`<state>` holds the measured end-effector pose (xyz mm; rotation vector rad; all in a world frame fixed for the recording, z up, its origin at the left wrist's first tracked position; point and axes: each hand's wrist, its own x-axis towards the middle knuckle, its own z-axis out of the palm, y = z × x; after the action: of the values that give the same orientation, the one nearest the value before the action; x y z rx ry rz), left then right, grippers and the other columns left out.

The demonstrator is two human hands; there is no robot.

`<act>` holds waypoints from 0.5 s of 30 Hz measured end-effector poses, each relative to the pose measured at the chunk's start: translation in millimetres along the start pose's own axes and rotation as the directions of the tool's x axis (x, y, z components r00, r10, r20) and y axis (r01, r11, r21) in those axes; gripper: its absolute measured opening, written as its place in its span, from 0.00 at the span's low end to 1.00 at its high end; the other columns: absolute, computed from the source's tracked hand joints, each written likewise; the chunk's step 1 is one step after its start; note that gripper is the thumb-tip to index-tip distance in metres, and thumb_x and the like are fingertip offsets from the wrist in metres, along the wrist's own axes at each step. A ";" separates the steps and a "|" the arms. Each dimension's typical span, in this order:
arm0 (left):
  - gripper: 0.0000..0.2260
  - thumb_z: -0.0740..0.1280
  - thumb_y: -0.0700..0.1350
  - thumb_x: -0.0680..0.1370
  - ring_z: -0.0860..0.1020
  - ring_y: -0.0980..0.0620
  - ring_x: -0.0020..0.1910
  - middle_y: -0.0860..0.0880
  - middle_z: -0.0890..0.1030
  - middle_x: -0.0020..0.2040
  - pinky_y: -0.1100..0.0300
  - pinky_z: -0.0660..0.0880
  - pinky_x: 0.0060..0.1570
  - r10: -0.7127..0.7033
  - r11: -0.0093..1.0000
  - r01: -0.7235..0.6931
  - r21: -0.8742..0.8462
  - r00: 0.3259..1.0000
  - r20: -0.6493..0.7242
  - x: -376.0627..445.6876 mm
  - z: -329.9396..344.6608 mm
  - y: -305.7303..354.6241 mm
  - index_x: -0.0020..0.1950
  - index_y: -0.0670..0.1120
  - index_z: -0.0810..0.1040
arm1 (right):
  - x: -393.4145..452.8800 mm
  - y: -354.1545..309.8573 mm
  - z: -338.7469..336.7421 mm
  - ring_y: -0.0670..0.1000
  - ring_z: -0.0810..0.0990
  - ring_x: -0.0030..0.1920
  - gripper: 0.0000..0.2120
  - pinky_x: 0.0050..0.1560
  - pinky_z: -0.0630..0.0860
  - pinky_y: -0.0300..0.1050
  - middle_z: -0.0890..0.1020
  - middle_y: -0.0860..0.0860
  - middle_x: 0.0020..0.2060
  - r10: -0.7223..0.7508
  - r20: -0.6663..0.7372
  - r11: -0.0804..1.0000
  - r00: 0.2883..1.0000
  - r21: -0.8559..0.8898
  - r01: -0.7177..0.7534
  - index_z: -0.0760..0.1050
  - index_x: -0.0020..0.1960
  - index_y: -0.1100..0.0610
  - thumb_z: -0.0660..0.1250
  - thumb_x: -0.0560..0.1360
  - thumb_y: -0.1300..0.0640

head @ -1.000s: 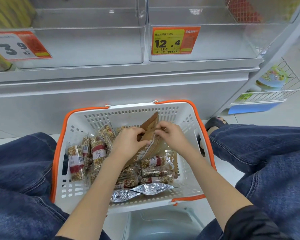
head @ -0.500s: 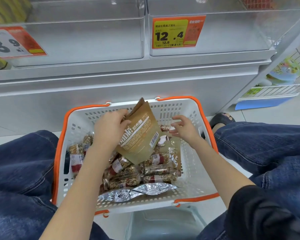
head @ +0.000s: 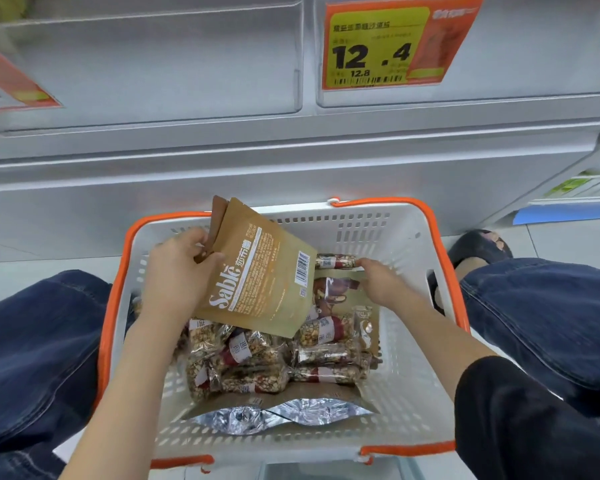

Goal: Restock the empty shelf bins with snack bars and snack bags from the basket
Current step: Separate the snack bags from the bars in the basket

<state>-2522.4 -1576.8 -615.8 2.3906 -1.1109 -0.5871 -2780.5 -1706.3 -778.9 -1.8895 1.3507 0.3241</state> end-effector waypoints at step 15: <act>0.06 0.71 0.43 0.74 0.79 0.48 0.44 0.46 0.82 0.47 0.56 0.76 0.42 -0.009 0.999 0.008 -0.045 1.000 -0.020 2.8 8.1 -8.7 0.46 0.47 0.76 | 6.9 12.1 17.4 0.59 0.80 0.52 0.04 0.43 0.71 0.46 0.80 0.58 0.45 0.169 0.030 0.948 0.985 -0.279 -0.154 0.73 0.48 0.60 0.60 0.77 0.63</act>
<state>-2519.9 -1575.6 -627.7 2.3594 -1.0684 -0.5831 -2784.6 -1700.3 -800.0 -1.9810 1.4898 0.6720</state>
